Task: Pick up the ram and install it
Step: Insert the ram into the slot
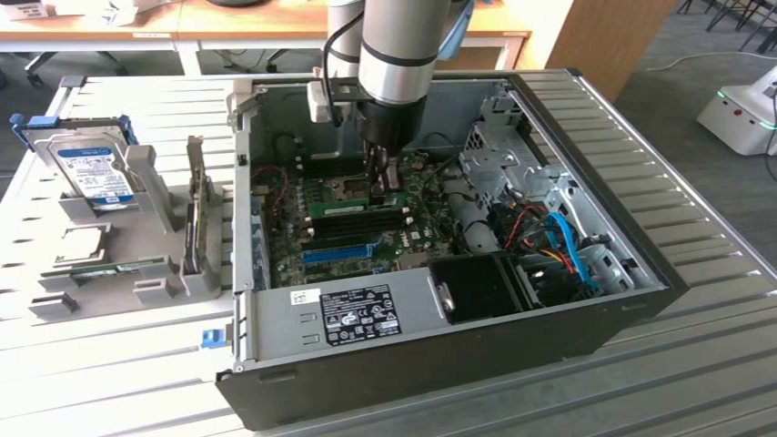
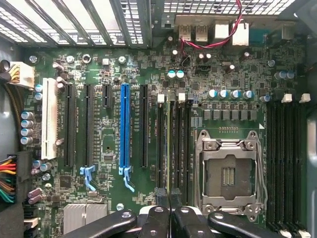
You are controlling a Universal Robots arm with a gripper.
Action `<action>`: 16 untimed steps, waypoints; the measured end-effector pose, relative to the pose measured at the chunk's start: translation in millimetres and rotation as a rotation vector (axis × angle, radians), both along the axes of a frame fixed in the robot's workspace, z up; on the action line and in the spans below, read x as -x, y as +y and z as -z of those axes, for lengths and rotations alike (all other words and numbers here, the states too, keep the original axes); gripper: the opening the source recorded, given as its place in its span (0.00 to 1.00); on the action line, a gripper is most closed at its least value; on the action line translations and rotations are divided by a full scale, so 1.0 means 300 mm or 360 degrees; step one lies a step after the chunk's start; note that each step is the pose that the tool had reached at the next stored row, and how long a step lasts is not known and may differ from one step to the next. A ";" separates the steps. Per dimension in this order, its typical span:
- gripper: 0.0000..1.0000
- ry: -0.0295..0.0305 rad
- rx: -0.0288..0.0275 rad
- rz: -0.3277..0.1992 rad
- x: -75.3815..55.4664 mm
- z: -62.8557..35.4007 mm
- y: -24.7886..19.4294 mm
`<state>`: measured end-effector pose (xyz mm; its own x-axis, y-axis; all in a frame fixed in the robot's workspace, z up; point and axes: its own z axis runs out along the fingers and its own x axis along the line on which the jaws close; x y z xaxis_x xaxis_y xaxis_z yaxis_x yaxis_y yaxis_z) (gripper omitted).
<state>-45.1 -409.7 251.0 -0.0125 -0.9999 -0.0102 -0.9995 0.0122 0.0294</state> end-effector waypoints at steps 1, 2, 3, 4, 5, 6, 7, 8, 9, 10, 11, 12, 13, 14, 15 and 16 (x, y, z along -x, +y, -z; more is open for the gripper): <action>0.12 0.00000 0.00001 0.0000 0.000 0.000 0.000; 0.12 0.00000 0.00001 0.0000 0.000 0.000 0.000; 0.12 -0.00002 -0.00003 0.0000 0.000 0.001 0.000; 0.12 -0.00002 -0.00003 0.0000 0.000 0.000 0.000; 0.12 -0.00001 -0.00003 0.0000 0.000 0.001 0.000; 0.12 -0.00001 -0.00002 0.0001 0.000 0.001 0.000; 0.12 -0.00002 -0.00002 0.0002 0.000 0.001 0.000; 0.12 -0.00001 -0.00002 0.0003 0.000 0.001 0.000; 0.12 -0.00001 -0.00002 0.0005 -0.001 0.001 0.000; 0.12 -0.00002 -0.00003 0.0007 -0.003 0.001 0.000; 0.12 -0.00003 -0.00006 0.0009 -0.004 0.001 0.000; 0.12 -0.00003 -0.00005 0.0011 -0.006 0.001 0.000; 0.12 -0.00001 -0.00004 0.0013 -0.007 0.001 0.000; 0.12 -0.00001 -0.00002 0.0016 -0.009 0.001 0.000; 0.12 -0.00002 -0.00003 0.0019 -0.010 0.001 0.000; 0.12 -0.00002 -0.00002 0.0025 -0.010 0.001 0.000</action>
<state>-42.0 -409.7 250.7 -0.0281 -0.9996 -0.0104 -0.9992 0.0278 0.0293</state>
